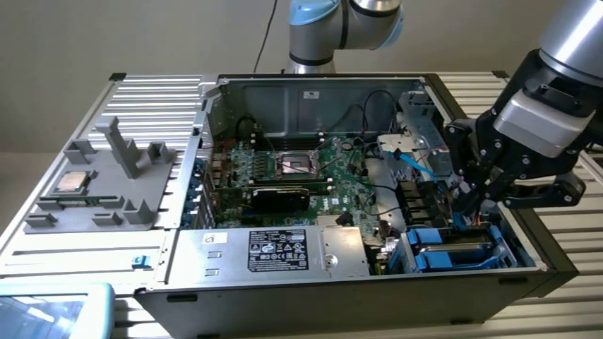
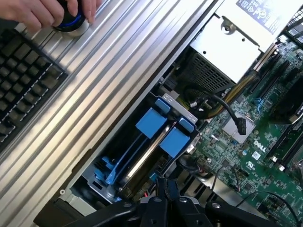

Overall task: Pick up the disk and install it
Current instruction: 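Insert the second disk wire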

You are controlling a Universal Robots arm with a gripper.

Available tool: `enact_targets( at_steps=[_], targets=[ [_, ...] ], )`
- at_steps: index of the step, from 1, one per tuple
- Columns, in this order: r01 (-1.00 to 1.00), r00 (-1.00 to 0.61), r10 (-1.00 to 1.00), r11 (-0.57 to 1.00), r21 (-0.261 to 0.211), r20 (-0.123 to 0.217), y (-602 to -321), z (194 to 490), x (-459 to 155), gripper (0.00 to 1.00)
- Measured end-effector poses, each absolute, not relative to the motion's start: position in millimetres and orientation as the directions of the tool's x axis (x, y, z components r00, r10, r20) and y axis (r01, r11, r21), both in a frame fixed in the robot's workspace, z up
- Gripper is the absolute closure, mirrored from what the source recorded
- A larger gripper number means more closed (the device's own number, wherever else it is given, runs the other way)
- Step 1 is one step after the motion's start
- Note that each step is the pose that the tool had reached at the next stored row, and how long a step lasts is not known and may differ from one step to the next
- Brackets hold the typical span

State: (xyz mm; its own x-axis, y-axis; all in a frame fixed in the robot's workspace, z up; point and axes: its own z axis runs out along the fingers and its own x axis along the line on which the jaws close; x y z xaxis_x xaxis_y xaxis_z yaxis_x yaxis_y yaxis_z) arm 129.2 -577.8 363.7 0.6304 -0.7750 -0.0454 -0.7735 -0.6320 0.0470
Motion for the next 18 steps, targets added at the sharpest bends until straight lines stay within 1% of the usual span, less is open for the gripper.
enact_targets(
  at_steps=[10, 18],
  targets=[
    [-0.648, 0.760, -0.649, -0.761, 0.035, -0.046, -577.9, 363.5, 129.2, 0.89],
    [-0.540, 0.840, -0.540, -0.841, 0.010, -0.060, -577.8, 362.8, 129.2, 0.89]
  ],
)
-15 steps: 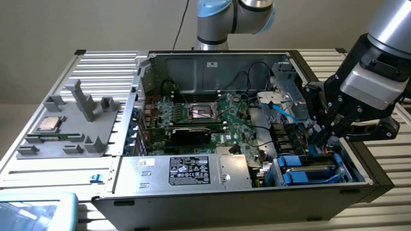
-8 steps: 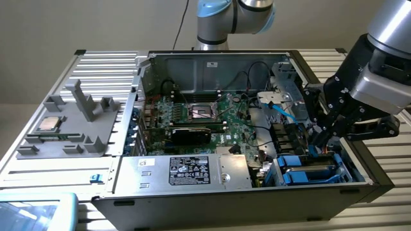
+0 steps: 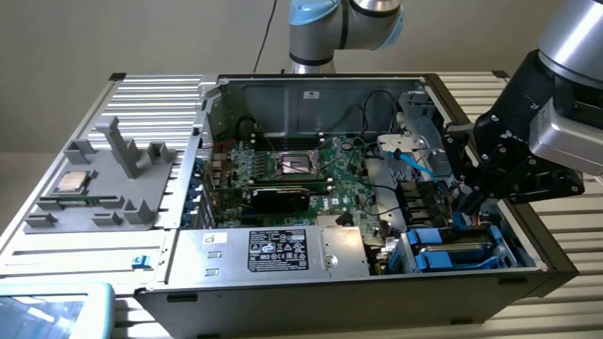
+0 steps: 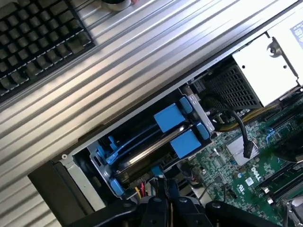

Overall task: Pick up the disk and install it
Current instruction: 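Insert the second disk wire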

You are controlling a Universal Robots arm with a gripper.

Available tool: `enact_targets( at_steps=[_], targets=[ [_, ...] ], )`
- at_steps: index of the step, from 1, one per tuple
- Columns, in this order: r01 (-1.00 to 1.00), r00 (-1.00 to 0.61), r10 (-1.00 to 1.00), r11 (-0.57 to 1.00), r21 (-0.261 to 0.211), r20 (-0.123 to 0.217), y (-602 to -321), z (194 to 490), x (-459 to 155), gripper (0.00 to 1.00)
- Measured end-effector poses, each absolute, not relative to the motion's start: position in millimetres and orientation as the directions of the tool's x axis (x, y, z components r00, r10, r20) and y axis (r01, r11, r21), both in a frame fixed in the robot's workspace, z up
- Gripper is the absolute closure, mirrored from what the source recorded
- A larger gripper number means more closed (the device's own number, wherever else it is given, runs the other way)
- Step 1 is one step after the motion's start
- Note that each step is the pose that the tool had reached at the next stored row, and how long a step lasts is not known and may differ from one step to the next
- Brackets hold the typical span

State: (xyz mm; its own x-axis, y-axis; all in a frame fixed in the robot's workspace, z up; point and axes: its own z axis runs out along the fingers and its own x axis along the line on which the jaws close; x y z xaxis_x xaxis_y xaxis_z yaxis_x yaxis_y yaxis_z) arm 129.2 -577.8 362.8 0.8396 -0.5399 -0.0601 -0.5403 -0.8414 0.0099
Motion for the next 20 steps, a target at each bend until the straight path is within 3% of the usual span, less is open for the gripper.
enact_targets(
  at_steps=[20],
  targets=[
    [-0.209, 0.977, -0.207, -0.978, -0.025, -0.058, -577.9, 362.4, 129.2, 0.89]
  ],
)
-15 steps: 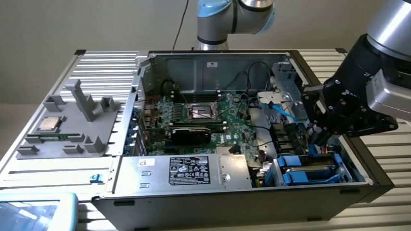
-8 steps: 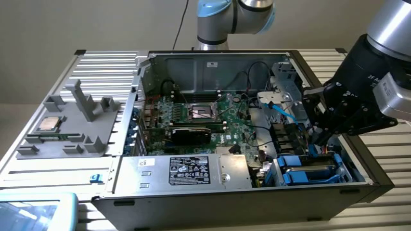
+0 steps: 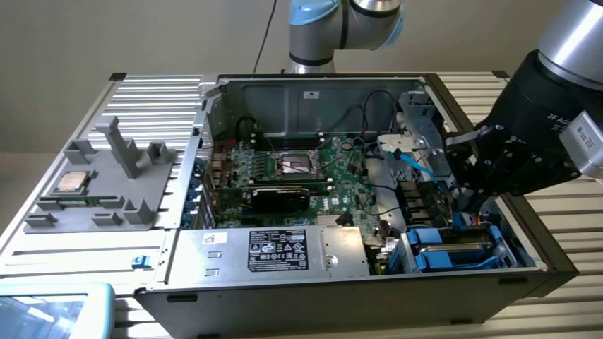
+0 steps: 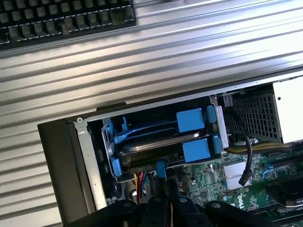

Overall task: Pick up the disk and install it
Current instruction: 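Insert the second disk wire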

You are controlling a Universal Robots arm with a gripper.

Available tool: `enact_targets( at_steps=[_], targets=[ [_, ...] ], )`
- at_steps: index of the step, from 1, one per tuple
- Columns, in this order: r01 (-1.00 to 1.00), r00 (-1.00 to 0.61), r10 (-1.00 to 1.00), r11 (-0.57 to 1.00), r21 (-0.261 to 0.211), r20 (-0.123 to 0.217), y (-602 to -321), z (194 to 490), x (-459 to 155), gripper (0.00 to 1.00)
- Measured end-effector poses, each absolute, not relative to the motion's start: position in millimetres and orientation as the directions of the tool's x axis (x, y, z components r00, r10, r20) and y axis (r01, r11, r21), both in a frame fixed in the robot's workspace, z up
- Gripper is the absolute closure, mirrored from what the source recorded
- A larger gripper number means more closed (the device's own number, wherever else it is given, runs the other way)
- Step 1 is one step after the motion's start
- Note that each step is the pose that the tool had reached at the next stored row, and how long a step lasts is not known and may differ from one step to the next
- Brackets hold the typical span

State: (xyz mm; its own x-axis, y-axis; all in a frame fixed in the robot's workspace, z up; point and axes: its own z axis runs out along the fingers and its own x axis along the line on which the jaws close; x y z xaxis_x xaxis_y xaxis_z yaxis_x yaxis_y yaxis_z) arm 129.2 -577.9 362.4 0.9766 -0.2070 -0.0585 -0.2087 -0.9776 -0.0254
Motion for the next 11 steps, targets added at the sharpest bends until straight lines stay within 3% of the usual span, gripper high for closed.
enact_targets(
  at_steps=[11],
  targets=[
    [-0.127, 0.991, -0.124, -0.991, -0.049, -0.059, -577.8, 362.1, 129.2, 0.89]
  ],
)
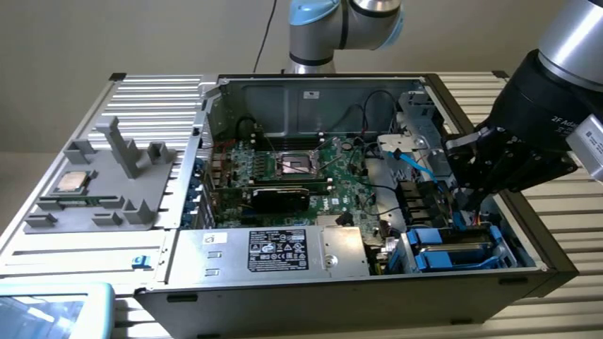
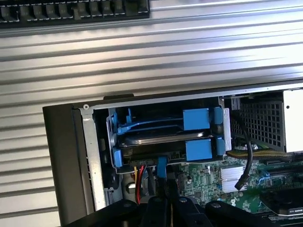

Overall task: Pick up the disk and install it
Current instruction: 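Insert the second disk wire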

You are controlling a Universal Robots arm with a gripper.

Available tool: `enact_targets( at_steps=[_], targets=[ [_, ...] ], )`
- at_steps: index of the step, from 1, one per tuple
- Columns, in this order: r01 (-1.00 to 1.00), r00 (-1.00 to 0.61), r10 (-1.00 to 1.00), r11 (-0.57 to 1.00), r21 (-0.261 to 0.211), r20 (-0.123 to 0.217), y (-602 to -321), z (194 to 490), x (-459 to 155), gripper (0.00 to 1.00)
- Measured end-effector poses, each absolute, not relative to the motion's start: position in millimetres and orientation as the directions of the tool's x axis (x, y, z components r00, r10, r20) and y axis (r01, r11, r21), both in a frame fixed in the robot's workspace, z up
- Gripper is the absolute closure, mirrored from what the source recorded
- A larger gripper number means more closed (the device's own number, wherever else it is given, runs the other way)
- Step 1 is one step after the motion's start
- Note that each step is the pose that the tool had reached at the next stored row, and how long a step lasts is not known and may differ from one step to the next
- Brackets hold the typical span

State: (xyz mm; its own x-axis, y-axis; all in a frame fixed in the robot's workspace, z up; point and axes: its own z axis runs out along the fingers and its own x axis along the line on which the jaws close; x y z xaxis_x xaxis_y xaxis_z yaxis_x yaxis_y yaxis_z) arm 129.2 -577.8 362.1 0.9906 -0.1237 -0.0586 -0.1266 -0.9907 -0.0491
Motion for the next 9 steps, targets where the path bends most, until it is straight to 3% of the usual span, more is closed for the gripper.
enact_targets(
  at_steps=[9],
  targets=[
    [-0.062, 0.997, -0.060, -0.997, -0.049, -0.058, -578.2, 360.5, 127.2, 0.89]
  ],
)
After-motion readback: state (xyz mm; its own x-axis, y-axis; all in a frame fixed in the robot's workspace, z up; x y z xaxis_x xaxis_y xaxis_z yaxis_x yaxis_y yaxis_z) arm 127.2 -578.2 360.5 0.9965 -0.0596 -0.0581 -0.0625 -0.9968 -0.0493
